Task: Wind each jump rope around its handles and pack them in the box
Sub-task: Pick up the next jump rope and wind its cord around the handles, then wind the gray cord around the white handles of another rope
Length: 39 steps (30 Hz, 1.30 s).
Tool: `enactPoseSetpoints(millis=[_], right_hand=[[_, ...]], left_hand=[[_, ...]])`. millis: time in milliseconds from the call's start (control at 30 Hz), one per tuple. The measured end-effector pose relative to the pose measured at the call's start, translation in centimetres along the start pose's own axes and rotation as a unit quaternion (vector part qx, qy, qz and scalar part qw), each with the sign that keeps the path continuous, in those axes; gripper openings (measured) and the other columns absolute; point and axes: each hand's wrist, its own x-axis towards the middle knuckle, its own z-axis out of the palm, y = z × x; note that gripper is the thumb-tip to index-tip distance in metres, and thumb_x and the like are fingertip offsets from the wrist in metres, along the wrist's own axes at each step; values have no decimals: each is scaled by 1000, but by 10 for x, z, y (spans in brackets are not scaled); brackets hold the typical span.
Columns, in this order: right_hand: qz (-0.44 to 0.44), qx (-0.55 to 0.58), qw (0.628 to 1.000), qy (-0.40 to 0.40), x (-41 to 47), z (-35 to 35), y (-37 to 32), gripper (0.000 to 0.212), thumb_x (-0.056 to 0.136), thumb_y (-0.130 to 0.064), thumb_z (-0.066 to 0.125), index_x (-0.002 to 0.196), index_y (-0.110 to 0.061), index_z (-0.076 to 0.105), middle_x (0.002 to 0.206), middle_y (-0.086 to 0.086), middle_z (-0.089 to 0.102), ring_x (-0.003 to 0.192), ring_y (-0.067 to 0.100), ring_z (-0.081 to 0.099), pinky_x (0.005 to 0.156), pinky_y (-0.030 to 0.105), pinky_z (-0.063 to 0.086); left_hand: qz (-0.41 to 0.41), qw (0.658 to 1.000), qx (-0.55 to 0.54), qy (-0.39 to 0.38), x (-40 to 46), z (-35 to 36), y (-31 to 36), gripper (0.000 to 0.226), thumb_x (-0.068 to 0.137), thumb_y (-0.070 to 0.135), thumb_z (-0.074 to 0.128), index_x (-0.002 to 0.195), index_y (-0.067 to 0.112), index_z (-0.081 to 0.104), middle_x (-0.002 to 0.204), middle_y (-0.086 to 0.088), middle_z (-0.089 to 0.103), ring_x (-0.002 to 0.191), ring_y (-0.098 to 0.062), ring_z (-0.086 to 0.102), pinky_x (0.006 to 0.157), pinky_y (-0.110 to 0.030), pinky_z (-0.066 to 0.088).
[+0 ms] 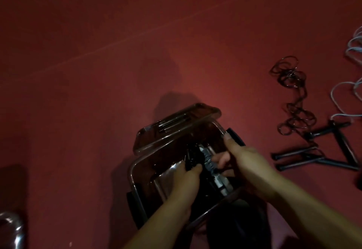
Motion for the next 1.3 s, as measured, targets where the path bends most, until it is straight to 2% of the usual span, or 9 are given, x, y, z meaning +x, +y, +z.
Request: enactPoseSetpoints(millis=[133, 267, 333, 500, 567, 700, 967, 1133, 1300], right_hand=[[7, 122, 992, 12, -5, -4, -2, 67, 100, -32, 48, 39, -8, 57, 80, 14, 74, 67, 22, 66, 68, 33, 53], [-2, 139, 990, 31, -7, -6, 0, 58, 99, -27, 49, 47, -6, 62, 77, 14, 73, 57, 18, 61, 57, 28, 50], [-13, 143, 989, 48, -8, -7, 1, 48, 99, -30, 51, 61, -5, 66, 75, 14, 71, 53, 17, 58, 52, 27, 50], [-32, 127, 989, 64, -12, -15, 5, 33, 97, -27, 56, 77, -4, 67, 72, 10, 67, 48, 14, 54, 48, 26, 50], [-41, 114, 990, 72, -15, -23, 7, 32, 97, -28, 57, 76, -5, 67, 70, 8, 66, 48, 12, 53, 47, 25, 48], [-75, 92, 989, 91, -28, -58, 8, 32, 97, -29, 57, 74, -8, 66, 69, 9, 62, 51, 15, 48, 49, 26, 39], [-150, 70, 948, 272, -100, -201, 15, 37, 95, -32, 60, 73, -3, 65, 66, 12, 63, 47, 12, 48, 46, 20, 38], [-168, 66, 922, 343, -138, -281, 28, 47, 93, -38, 62, 68, 2, 62, 60, 8, 59, 53, 19, 49, 50, 26, 40], [-155, 78, 888, 426, -160, -368, 57, 47, 91, -43, 62, 56, -11, 62, 47, -3, 54, 51, 15, 47, 60, 30, 40]], left_hand=[[40, 998, -17, -43, -7, 3, 0, 24, 93, 13, 60, 110, 30, 65, 99, -3, 76, 92, -23, 73, 80, -38, 58], [67, 996, 9, -64, -13, 9, -8, 64, 75, 37, 75, 134, 25, 54, 127, 1, 65, 111, -15, 66, 103, -39, 48], [81, 996, 6, -47, -14, 15, -11, 51, 83, 29, 74, 130, 25, 54, 126, 4, 62, 111, -11, 63, 103, -35, 47], [175, 981, 84, 8, -22, 23, -8, 27, 90, 23, 68, 115, 24, 58, 106, 11, 63, 87, 3, 60, 64, -2, 44], [218, 970, 108, 26, -25, 29, -2, 28, 88, 28, 71, 112, 24, 59, 106, 6, 65, 81, 6, 62, 62, -4, 45], [282, 947, 154, 11, -30, 58, 26, 31, 79, 48, 72, 103, 30, 65, 108, 1, 66, 94, -8, 64, 87, -29, 52], [424, 839, 297, -165, -77, 203, 88, 25, 83, 45, 72, 95, 24, 65, 95, 0, 65, 77, -10, 59, 77, -27, 49], [407, 785, 396, -250, -112, 290, 97, 35, 83, 55, 67, 89, 21, 66, 78, 9, 63, 72, -11, 58, 70, -27, 45], [399, 663, 567, -282, -144, 367, 82, 40, 84, 65, 59, 88, 25, 65, 85, 11, 65, 82, -12, 61, 75, -27, 47]])
